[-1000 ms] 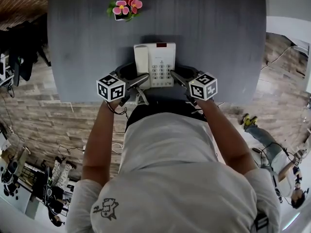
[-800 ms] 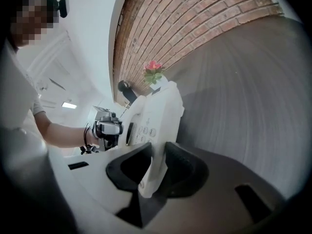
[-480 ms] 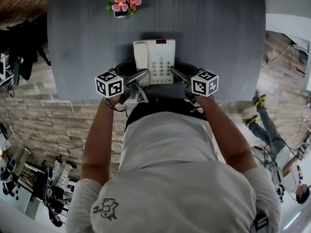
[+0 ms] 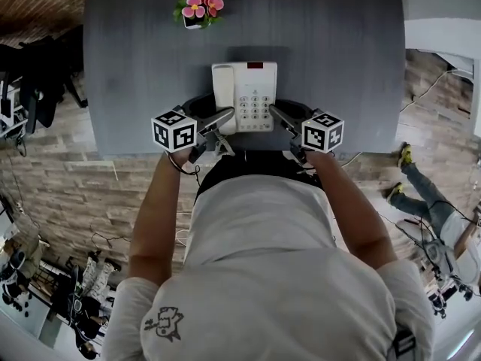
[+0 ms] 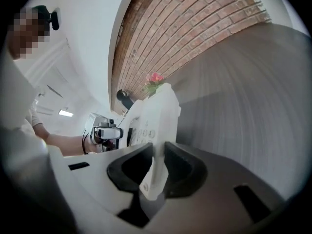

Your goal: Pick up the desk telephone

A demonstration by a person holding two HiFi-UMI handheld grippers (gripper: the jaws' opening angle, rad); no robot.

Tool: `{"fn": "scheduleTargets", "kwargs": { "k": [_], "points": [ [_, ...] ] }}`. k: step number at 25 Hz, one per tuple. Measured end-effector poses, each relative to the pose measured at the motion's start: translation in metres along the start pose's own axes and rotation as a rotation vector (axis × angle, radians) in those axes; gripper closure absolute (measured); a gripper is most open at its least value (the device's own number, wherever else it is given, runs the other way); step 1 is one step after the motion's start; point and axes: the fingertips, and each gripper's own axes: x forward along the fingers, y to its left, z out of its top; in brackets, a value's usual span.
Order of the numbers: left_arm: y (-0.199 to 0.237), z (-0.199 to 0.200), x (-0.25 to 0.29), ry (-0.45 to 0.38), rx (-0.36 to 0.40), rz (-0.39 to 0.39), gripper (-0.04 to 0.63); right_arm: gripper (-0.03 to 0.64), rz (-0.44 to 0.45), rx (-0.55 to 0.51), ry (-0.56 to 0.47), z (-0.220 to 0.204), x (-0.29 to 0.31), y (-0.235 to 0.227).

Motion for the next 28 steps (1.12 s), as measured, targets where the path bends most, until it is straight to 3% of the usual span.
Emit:
{"fn": "scheduleTargets", "kwargs": {
  "k": [14,21,28],
  "points": [
    [-0.055,0.032,-0.068,-0.086,0.148,0.000,0.268,0.541,-0.016,-0.099,-0.135,0.030,-0.028,0.082],
    [-0.076,0.033,-0.098,-0.090,0.225,-0.032,0.268,0.541,-0.057,-0.115,-0.207,0.023,-0.038,0.120],
    [-0.092,0.030,-0.113,-0.095,0.241,-0.064,0.268,0.541,-0.078,-0.135,-0.247,0.019,-0.051,0.142]
  ]
}}
